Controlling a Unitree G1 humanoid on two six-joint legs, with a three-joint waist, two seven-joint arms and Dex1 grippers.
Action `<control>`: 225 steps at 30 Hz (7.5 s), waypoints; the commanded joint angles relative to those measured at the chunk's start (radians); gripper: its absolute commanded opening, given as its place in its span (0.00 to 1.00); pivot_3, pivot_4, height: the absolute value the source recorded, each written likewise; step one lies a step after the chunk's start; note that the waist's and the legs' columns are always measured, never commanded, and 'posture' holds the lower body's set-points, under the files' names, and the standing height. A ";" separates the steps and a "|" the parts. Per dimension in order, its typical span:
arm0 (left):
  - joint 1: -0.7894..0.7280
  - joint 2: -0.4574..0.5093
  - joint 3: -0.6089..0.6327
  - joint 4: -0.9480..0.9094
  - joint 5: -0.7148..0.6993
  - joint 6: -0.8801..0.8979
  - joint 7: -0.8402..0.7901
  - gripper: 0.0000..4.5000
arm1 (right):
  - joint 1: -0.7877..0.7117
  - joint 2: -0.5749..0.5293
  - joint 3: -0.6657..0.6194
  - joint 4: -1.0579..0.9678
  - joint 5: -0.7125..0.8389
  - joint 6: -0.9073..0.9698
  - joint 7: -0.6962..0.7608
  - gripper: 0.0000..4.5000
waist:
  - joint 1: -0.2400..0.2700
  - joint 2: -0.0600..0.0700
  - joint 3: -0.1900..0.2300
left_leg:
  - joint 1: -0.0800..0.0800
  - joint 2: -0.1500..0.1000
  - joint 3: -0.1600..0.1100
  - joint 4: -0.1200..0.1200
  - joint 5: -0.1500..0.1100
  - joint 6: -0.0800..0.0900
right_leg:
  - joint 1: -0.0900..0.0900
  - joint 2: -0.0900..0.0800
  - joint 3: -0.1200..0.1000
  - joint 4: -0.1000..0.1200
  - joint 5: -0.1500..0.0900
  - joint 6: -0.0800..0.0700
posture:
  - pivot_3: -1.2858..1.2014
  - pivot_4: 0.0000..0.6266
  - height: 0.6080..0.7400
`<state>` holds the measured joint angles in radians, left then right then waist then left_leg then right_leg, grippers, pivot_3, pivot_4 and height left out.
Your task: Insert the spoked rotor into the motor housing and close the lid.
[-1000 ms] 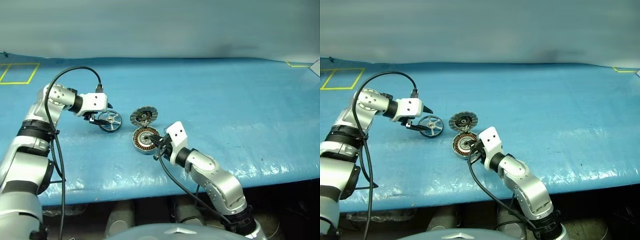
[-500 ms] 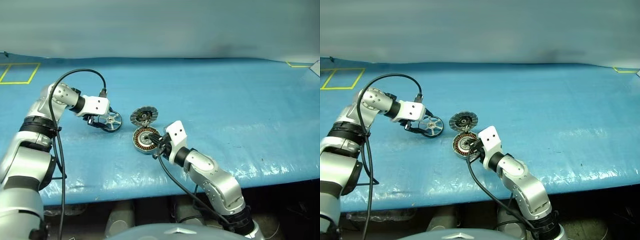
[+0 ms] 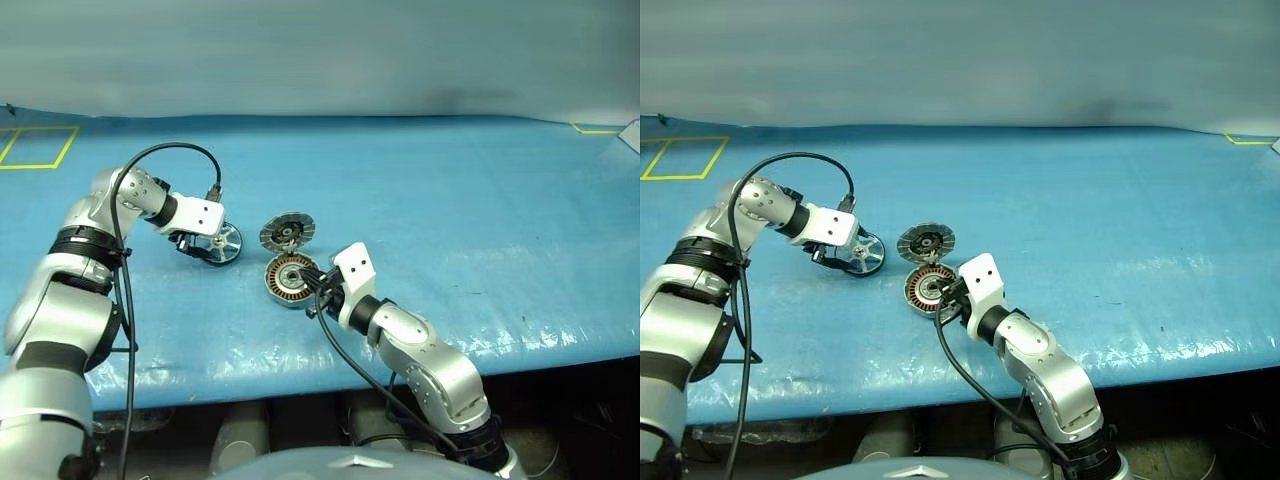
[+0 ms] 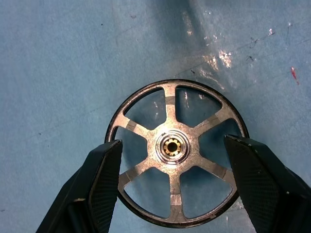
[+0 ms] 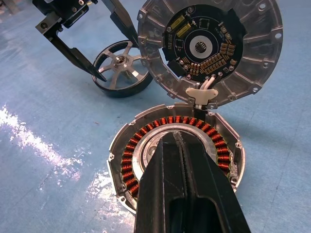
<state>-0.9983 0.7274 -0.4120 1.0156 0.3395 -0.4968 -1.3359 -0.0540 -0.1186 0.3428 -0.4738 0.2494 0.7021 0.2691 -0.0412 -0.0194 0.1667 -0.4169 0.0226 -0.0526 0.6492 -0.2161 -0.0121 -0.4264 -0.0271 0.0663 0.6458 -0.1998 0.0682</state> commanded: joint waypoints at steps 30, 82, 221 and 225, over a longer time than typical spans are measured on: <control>0.002 0.030 0.084 -0.064 -0.063 0.028 -0.021 0.33 | -0.002 0.009 0.005 -0.022 0.001 -0.023 -0.004 0.00 | 0.001 0.000 0.000 | 0.000 0.000 0.000 0.002 0.000 0.000 | 0.001 0.000 0.000 0.001 0.002 0.002 | 0.52 0.24 1.00; 0.259 0.006 -0.043 -1.065 -0.333 0.925 -0.017 0.32 | 0.203 -0.213 -0.126 0.091 0.076 -0.391 0.375 0.00 | 0.004 -0.001 0.000 | 0.004 0.003 0.002 0.004 0.000 0.000 | 0.002 0.003 0.003 0.004 -0.001 -0.003 | 0.52 0.24 1.00; 0.065 -0.287 0.139 -0.139 -0.586 0.825 -0.278 0.00 | 0.306 -0.104 -0.067 0.071 -0.044 -0.407 0.132 0.00 | -0.001 -0.004 -0.002 | 0.003 0.003 0.003 0.001 0.000 -0.001 | 0.002 0.003 0.003 -0.001 0.000 -0.003 | 0.52 0.24 1.00; 0.112 -0.278 0.116 -0.185 -0.597 0.838 -0.278 0.00 | 0.293 -0.103 -0.067 0.079 -0.047 -0.403 0.134 0.00 | 0.000 -0.004 -0.002 | 0.002 0.003 0.003 0.001 0.000 -0.001 | 0.002 0.003 0.003 -0.001 0.000 -0.003 | 0.52 0.24 1.00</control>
<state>-0.8869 0.4378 -0.2889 0.8744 -0.2453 0.3374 -1.6018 0.2452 -0.2269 0.2787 -0.3790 0.2041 0.3068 0.4066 -0.0412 -0.0234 0.1649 -0.4145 0.0254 -0.0497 0.6501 -0.2165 -0.0128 -0.4245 -0.0238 0.0697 0.6447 -0.2000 0.0651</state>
